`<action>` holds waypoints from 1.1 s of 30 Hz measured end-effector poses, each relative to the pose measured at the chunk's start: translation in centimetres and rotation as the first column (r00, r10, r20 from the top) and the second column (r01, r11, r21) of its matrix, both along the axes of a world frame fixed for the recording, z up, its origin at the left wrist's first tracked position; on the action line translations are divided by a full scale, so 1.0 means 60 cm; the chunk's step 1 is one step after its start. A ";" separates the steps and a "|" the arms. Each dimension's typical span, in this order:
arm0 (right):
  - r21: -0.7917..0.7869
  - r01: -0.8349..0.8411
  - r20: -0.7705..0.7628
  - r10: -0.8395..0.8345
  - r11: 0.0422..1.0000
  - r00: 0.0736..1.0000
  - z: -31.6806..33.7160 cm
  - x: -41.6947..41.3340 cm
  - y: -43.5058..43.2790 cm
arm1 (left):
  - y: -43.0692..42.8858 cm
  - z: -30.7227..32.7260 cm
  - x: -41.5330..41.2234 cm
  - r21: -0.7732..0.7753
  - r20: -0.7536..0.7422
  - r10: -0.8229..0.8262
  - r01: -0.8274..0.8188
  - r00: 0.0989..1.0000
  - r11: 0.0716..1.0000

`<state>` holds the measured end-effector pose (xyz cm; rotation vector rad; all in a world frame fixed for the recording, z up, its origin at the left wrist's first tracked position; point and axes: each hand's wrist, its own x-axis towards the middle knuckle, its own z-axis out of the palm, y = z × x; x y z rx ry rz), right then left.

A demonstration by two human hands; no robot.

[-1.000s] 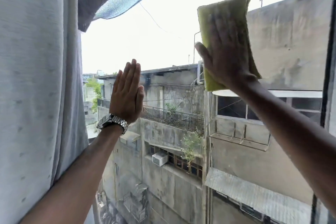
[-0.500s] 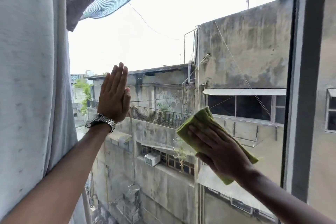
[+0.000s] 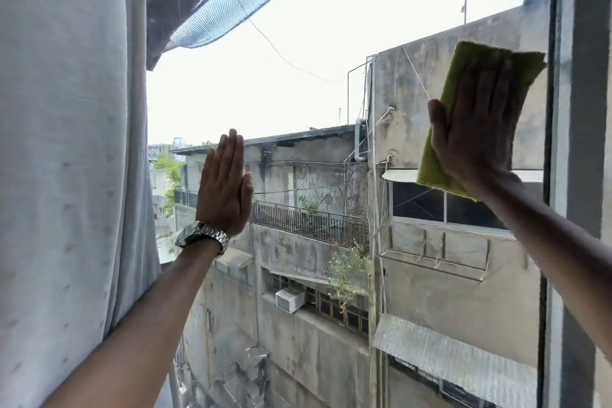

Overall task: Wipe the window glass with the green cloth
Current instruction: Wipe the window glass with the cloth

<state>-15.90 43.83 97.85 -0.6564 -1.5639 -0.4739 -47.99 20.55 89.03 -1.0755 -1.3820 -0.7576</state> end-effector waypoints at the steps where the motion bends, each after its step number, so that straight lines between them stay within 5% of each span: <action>1: -0.005 -0.009 -0.034 0.008 1.000 0.999 0.011 -0.014 -0.006 | 0.002 -0.002 -0.002 0.028 0.005 -0.010 0.010 1.000 1.000; 9: 0.070 -0.133 -0.051 0.137 0.989 0.989 0.068 -0.130 -0.074 | 0.001 -0.009 -0.012 0.225 0.198 -0.044 -0.002 0.979 0.974; 17: 0.319 -0.265 0.483 0.085 0.910 0.872 -0.012 -0.274 -0.203 | -0.008 -0.005 -0.014 0.264 0.189 -0.139 0.086 0.972 0.961; 24: 0.399 -0.368 0.700 -0.020 0.840 0.713 -0.206 -0.181 -0.125 | -0.013 -0.003 0.005 0.269 0.206 -0.114 0.056 0.972 0.962; 28: 0.352 -0.296 0.736 -0.067 0.888 0.674 -0.276 -0.041 -0.033 | -0.013 -0.002 0.008 0.263 0.205 -0.094 0.038 0.974 0.964; 30: 0.309 -0.199 0.707 -0.084 0.930 0.702 -0.270 0.028 0.003 | -0.013 -0.003 0.013 0.245 0.202 -0.093 0.041 0.975 0.969; 33: 0.141 -0.035 0.487 -0.038 0.989 0.873 -0.207 0.076 0.025 | -0.017 -0.007 0.011 0.237 0.213 -0.070 0.018 0.975 0.971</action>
